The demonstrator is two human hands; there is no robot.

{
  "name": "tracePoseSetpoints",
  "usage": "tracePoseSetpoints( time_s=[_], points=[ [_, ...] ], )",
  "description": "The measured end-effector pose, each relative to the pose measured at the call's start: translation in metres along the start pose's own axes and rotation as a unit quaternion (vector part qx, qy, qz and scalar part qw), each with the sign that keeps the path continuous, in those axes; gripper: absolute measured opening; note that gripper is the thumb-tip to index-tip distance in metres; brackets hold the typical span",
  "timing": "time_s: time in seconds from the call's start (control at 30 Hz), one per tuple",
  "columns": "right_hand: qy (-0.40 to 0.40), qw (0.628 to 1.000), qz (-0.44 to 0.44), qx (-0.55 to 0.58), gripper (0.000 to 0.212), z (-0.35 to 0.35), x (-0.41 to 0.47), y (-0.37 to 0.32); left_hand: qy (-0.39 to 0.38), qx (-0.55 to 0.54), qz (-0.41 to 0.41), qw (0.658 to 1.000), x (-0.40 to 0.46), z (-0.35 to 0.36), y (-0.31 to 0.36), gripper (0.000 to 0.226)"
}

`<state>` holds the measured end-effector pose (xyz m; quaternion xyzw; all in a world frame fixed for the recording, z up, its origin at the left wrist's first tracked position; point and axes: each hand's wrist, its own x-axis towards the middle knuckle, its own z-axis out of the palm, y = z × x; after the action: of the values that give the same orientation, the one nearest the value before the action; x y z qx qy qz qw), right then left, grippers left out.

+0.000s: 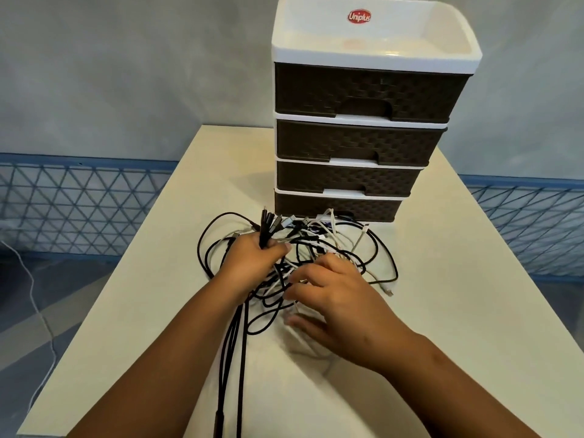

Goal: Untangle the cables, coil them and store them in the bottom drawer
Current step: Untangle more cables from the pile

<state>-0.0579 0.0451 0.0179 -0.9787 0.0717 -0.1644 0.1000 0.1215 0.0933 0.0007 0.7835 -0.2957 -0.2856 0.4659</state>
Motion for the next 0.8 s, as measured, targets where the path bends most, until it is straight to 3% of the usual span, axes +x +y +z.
tracePoseSetpoints(
  time_s=[0.1, 0.2, 0.37, 0.6, 0.67, 0.73, 0.8],
  points=[
    [0.049, 0.992, 0.088, 0.073, 0.027, 0.003, 0.0, 0.001, 0.004, -0.002, -0.01, 1.0, -0.003, -0.009, 0.003, 0.025],
    [0.126, 0.977, 0.15, 0.087, 0.024, -0.014, -0.004, 0.015, -0.012, -0.11, -0.028, 0.993, -0.006, -0.026, 0.009, 0.026],
    [-0.002, 0.992, 0.13, 0.003, 0.011, -0.044, -0.002, 0.05, -0.019, -0.253, 0.014, 0.967, -0.023, -0.06, 0.046, 0.029],
    [0.116, 0.954, 0.275, -0.012, 0.016, -0.043, 0.004, 0.088, -0.007, -0.342, 0.058, 0.938, -0.034, -0.097, 0.072, 0.031],
    [0.137, 0.935, 0.318, 0.071, 0.023, -0.043, 0.01, 0.083, -0.006, -0.332, 0.06, 0.941, -0.035, -0.096, 0.072, 0.03],
    [0.193, 0.888, 0.344, 0.236, 0.023, -0.051, 0.02, 0.068, -0.007, -0.312, 0.057, 0.948, -0.037, -0.091, 0.071, 0.029],
    [0.242, 0.848, 0.315, 0.351, 0.021, -0.067, 0.029, 0.052, -0.013, -0.291, 0.052, 0.955, -0.038, -0.086, 0.069, 0.025]
  ],
)
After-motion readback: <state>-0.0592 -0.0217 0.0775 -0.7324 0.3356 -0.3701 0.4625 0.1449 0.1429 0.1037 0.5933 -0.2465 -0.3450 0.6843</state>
